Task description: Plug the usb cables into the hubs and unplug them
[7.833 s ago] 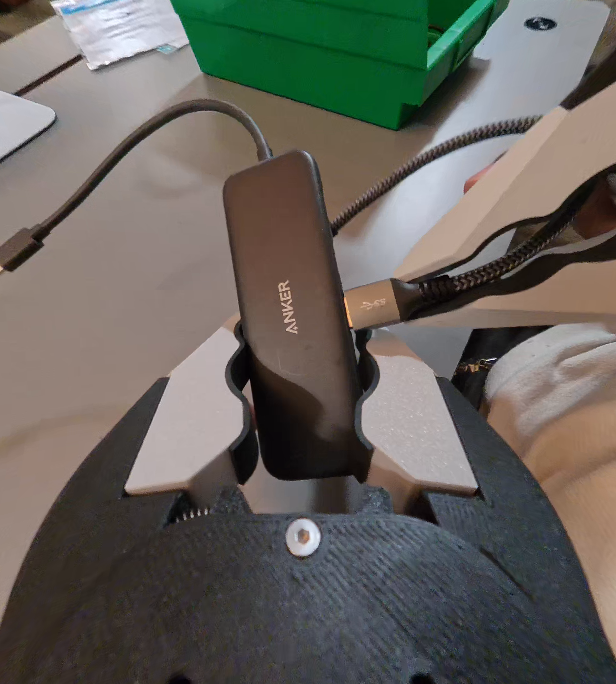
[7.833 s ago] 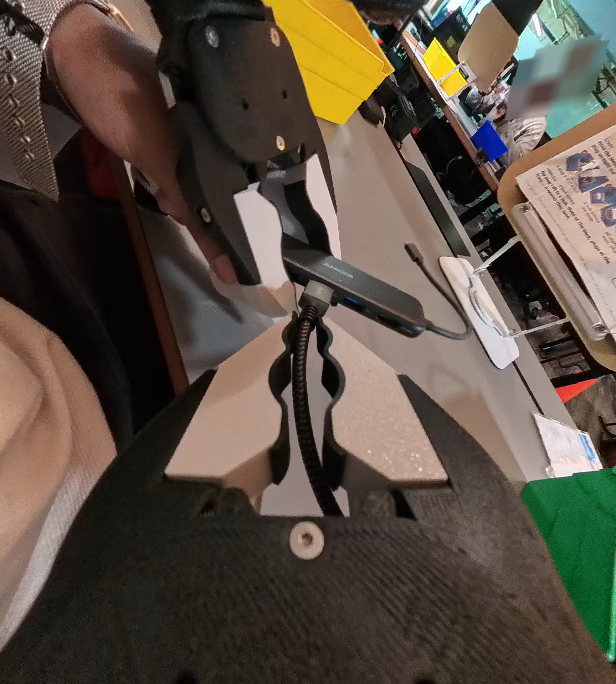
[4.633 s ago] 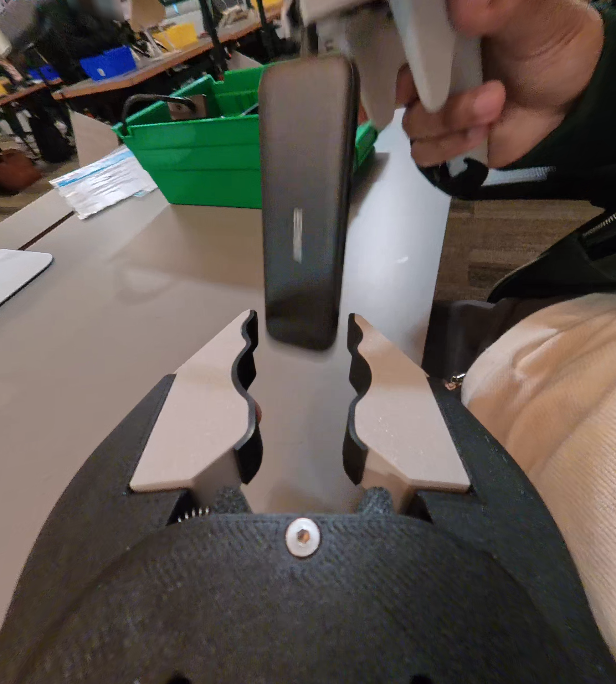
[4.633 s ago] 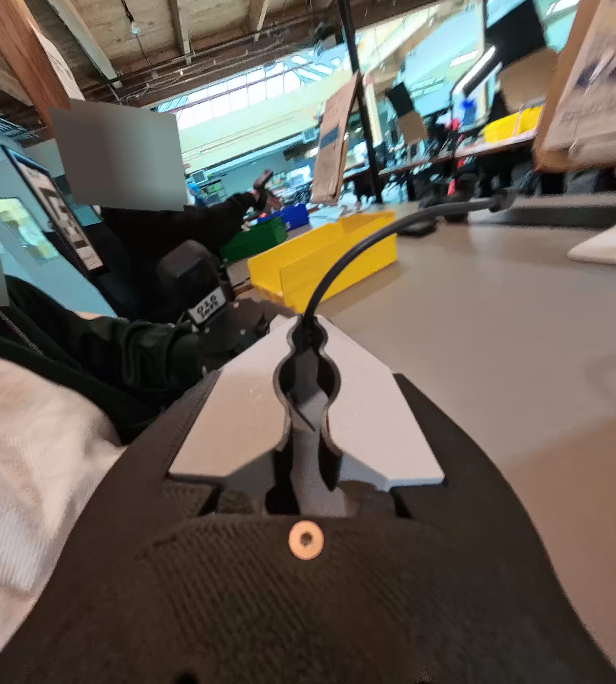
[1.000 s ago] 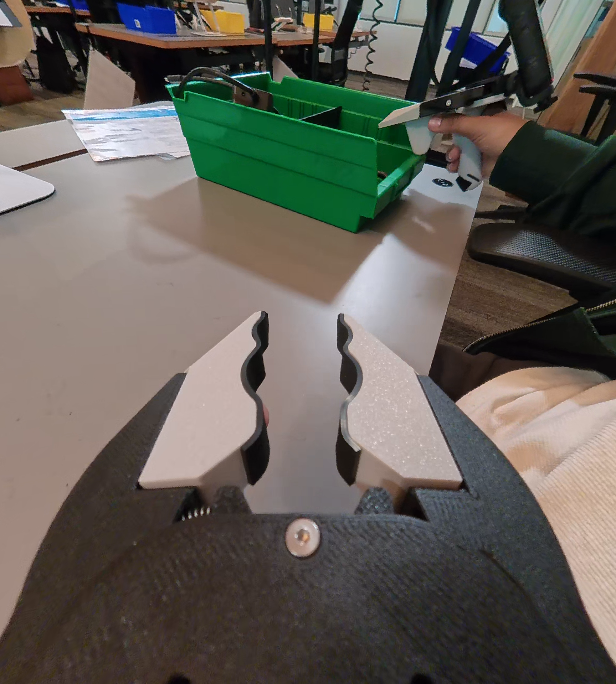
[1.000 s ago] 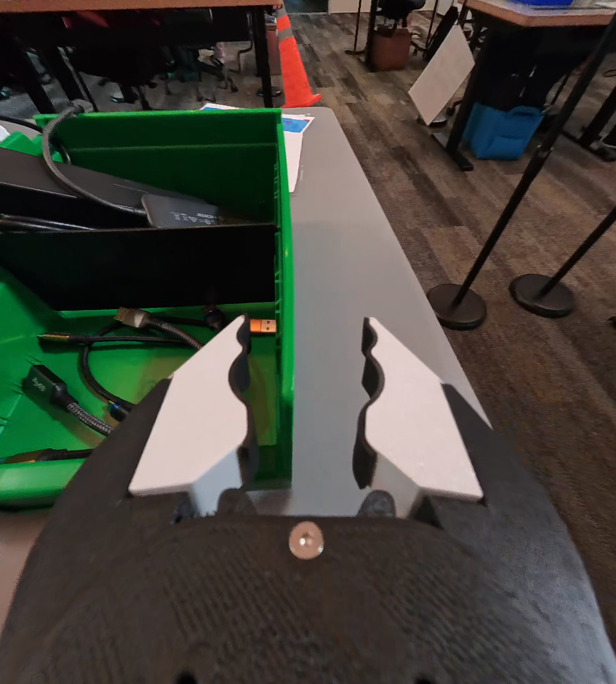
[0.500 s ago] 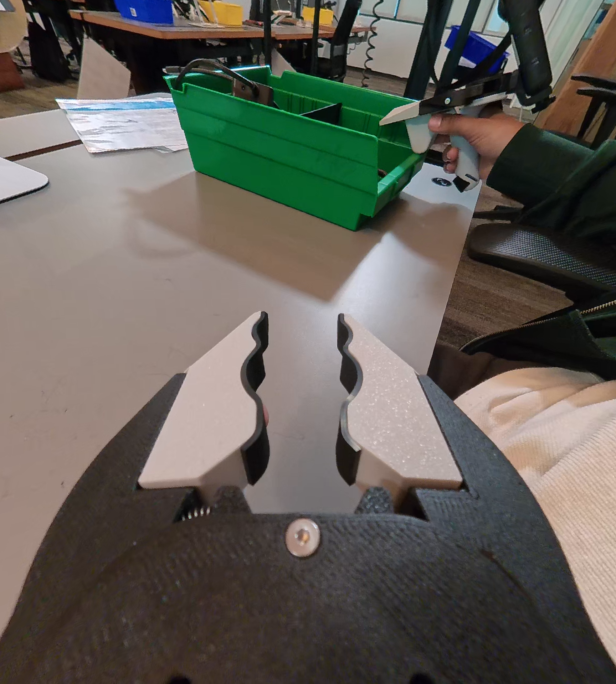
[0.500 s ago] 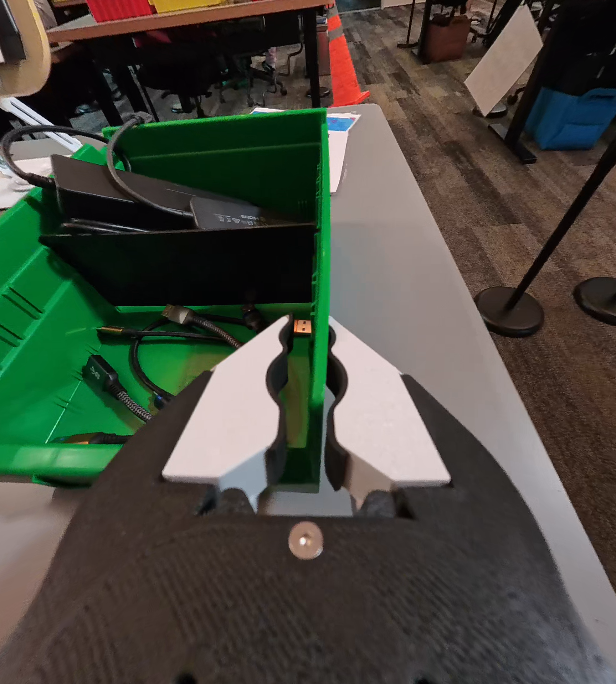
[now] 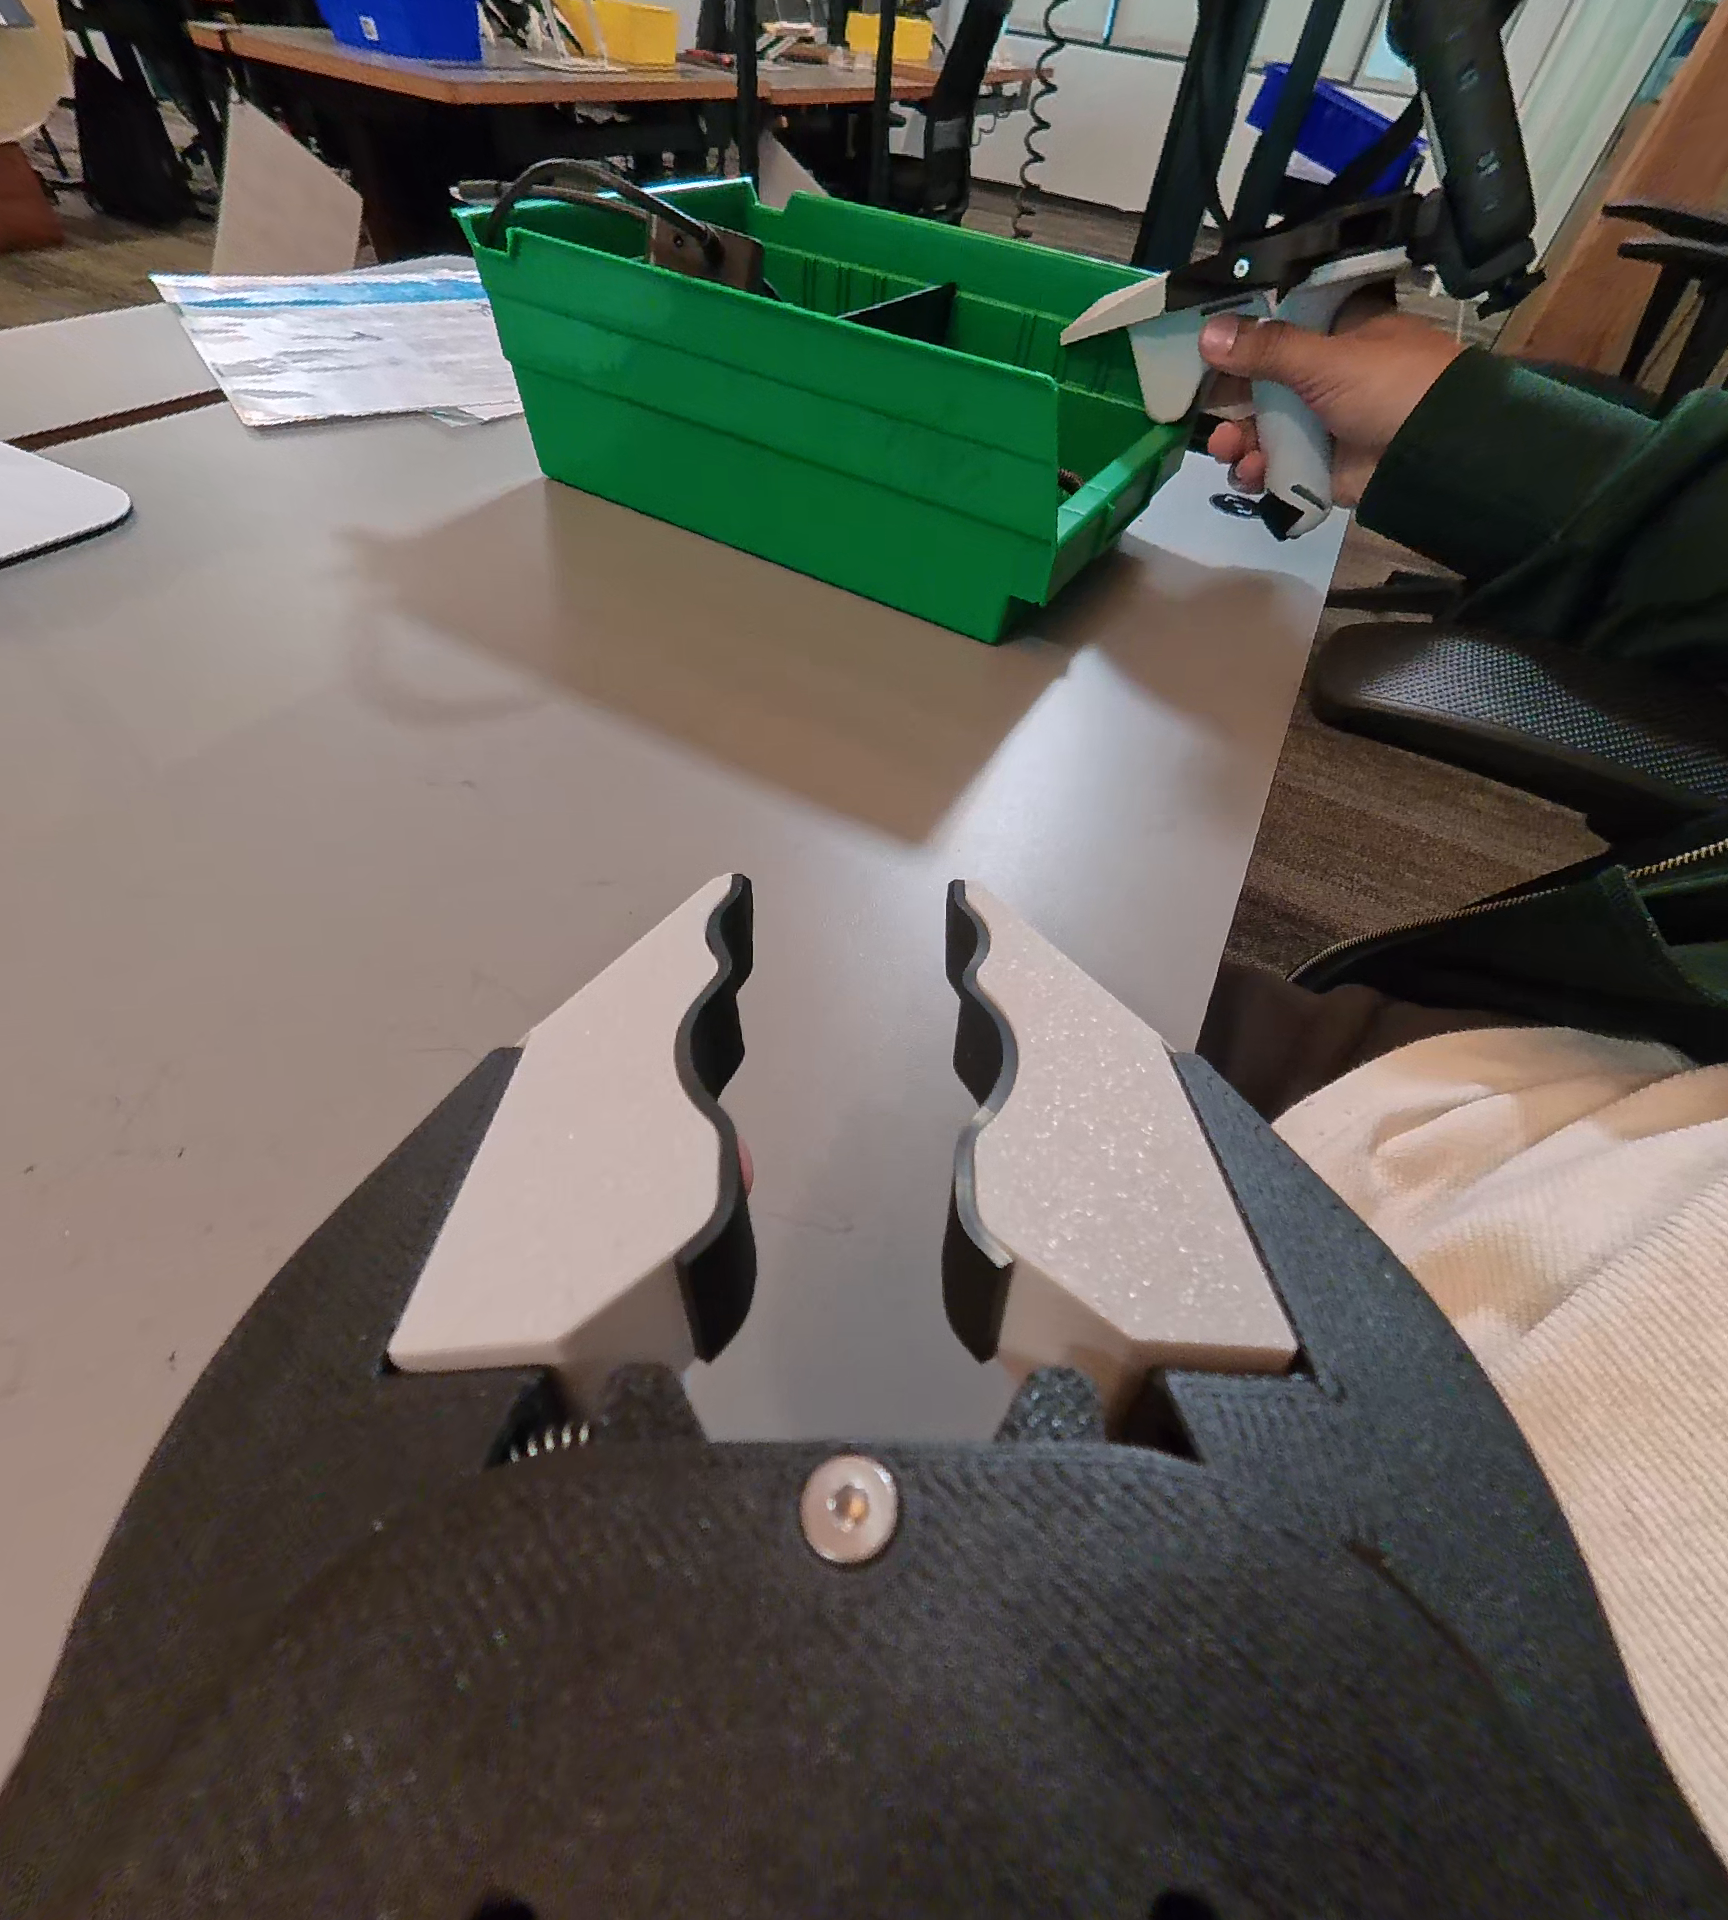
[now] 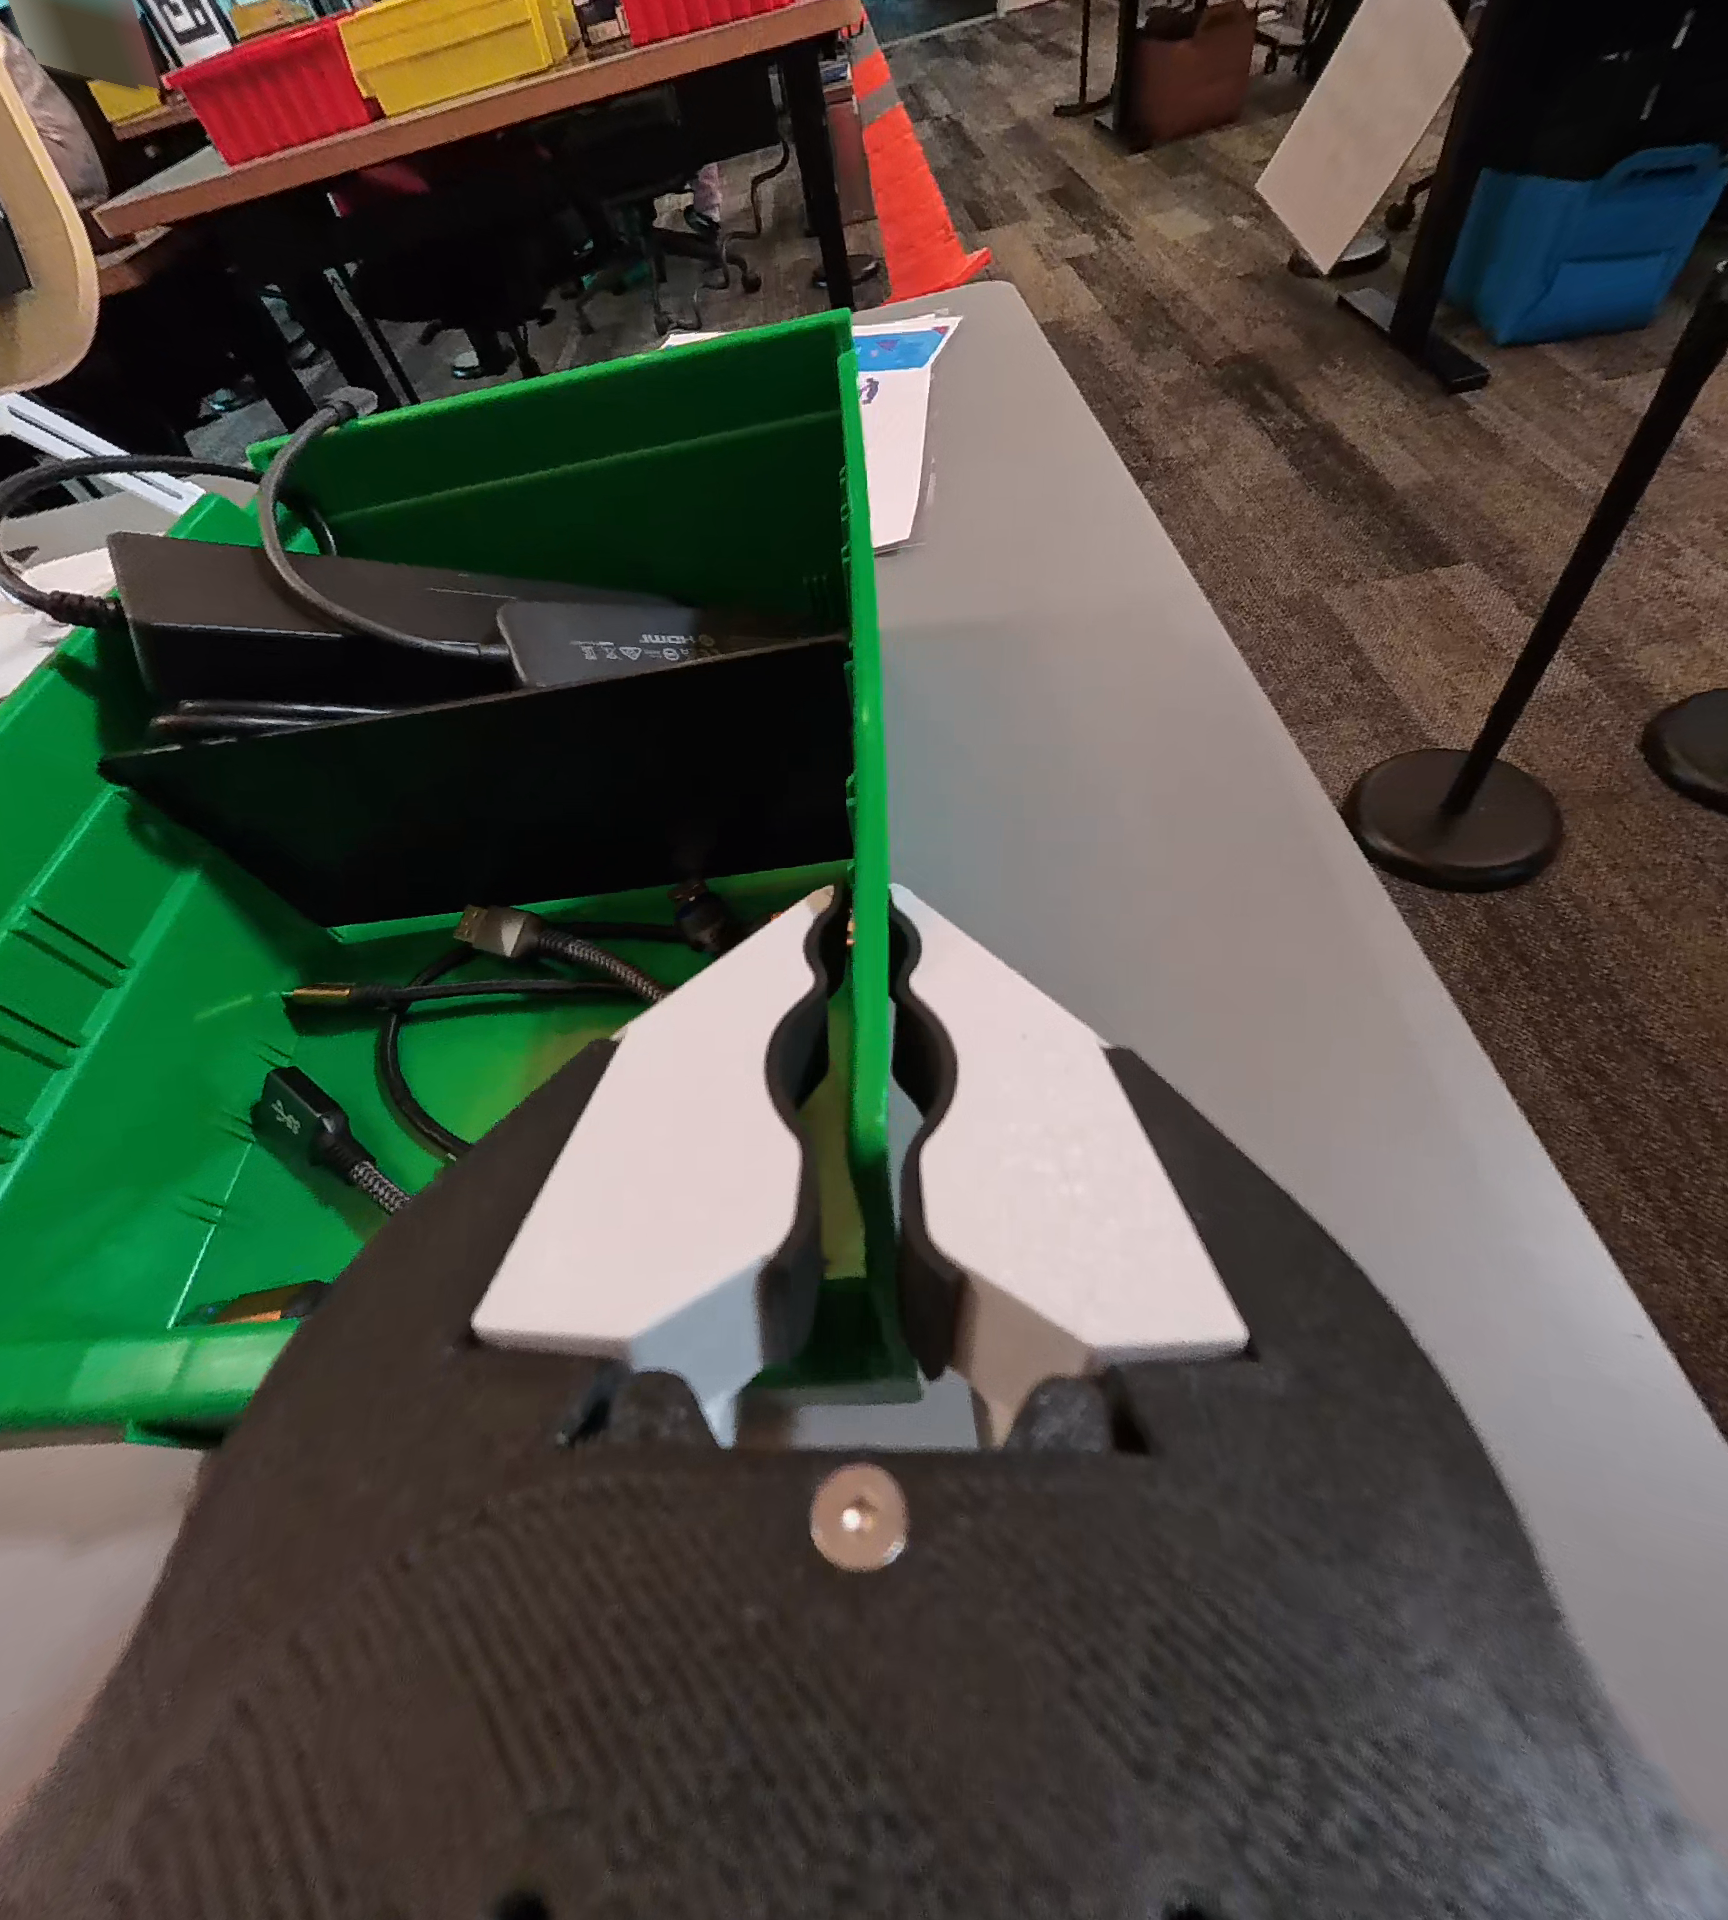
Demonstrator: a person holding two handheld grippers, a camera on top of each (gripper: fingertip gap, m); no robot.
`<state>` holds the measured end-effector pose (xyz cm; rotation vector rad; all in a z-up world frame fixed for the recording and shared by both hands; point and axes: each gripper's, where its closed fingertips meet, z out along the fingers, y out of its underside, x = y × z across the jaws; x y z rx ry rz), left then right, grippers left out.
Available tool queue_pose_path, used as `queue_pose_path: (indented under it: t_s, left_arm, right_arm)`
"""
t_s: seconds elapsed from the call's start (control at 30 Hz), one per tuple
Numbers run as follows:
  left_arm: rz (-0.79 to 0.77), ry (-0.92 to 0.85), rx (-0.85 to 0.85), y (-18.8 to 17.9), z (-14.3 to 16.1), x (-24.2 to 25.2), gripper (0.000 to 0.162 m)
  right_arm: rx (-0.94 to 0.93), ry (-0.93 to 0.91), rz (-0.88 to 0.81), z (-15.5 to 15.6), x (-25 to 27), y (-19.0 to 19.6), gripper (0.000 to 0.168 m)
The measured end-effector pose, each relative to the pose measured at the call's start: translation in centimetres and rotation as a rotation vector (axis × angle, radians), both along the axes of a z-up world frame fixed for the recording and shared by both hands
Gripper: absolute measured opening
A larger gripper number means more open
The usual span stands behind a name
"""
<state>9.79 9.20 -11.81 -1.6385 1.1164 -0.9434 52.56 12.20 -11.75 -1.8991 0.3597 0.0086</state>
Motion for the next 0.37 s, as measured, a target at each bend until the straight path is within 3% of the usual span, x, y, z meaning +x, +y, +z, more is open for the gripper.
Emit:
queue_pose_path:
  t_s: [0.03,0.37]
  left_arm:
    - [0.000,0.000,-0.001,0.00,-0.02,0.00,0.035]
    - [-0.001,0.000,-0.004,0.01,-0.02,0.00,0.035]
  right_arm:
    - [0.002,0.005,0.000,-0.01,0.01,0.02,0.004]
    - [0.012,0.011,-0.001,-0.01,0.07,0.12,0.004]
